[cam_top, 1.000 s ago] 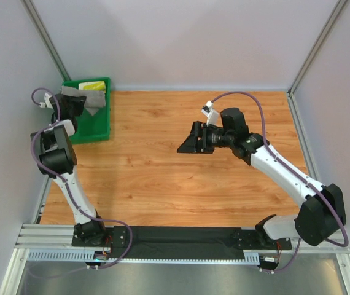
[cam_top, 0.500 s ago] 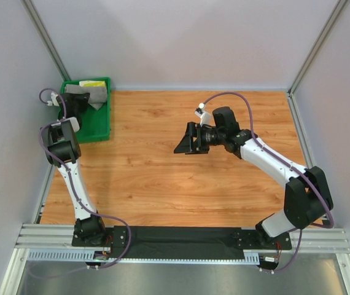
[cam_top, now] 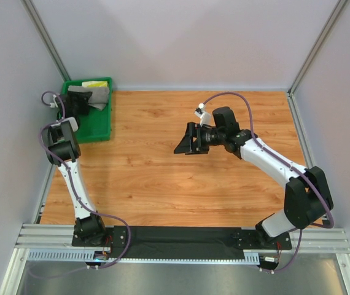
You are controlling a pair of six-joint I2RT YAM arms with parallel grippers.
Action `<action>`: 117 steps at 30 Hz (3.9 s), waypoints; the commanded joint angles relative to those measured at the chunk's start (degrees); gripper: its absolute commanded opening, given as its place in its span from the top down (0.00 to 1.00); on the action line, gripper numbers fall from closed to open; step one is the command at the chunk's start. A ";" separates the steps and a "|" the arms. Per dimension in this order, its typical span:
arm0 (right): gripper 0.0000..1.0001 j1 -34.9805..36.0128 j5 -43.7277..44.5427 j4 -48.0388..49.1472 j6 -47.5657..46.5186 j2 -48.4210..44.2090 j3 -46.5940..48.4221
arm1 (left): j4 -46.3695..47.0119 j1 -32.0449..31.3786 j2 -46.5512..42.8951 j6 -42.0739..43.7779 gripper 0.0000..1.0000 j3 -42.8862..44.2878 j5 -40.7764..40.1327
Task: Roll the towels
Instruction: Place the rolled towel into the container
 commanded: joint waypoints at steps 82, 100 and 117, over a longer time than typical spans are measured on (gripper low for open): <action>0.15 0.98 4.96 -12.29 4.38 -47.28 -18.66 | -34.41 -23.06 -116.23 57.21 0.02 -80.45 -29.44; 0.15 1.07 5.66 -15.89 -0.19 -47.63 -22.26 | 26.50 -24.03 -101.46 62.02 0.07 -106.65 -42.12; 0.15 1.24 6.63 -12.82 -2.04 -39.90 -23.05 | 36.32 -25.61 -72.94 72.58 0.00 -95.60 -33.06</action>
